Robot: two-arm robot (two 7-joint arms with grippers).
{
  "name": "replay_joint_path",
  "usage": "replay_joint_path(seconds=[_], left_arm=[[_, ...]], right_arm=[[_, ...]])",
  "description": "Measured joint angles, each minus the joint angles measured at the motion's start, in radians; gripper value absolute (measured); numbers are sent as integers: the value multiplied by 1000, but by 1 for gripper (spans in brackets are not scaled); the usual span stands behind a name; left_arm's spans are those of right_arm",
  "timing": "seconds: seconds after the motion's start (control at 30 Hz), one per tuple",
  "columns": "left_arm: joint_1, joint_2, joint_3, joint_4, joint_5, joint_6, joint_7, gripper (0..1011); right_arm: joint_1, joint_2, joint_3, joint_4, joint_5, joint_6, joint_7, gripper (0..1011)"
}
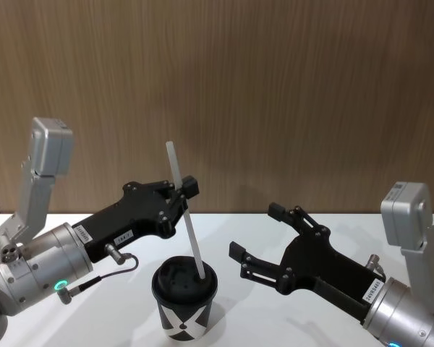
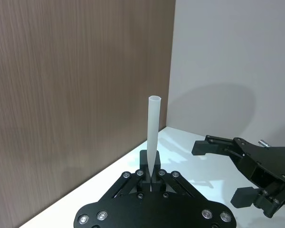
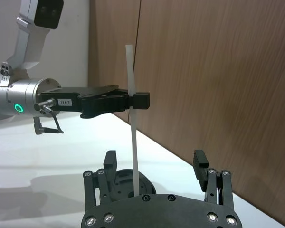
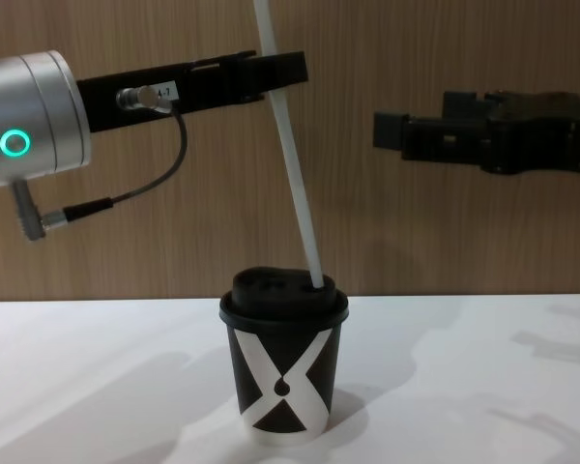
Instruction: Pick up the straw with one hand, pass it to the other hand, and insert it into the cup.
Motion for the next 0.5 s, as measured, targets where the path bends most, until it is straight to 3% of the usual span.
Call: replay_joint_path(seconds=[0.5], left_arm=[[2, 6, -2, -5, 8, 13, -2, 6]], right_arm=[[0, 0, 0, 0, 0, 0, 0, 1001]])
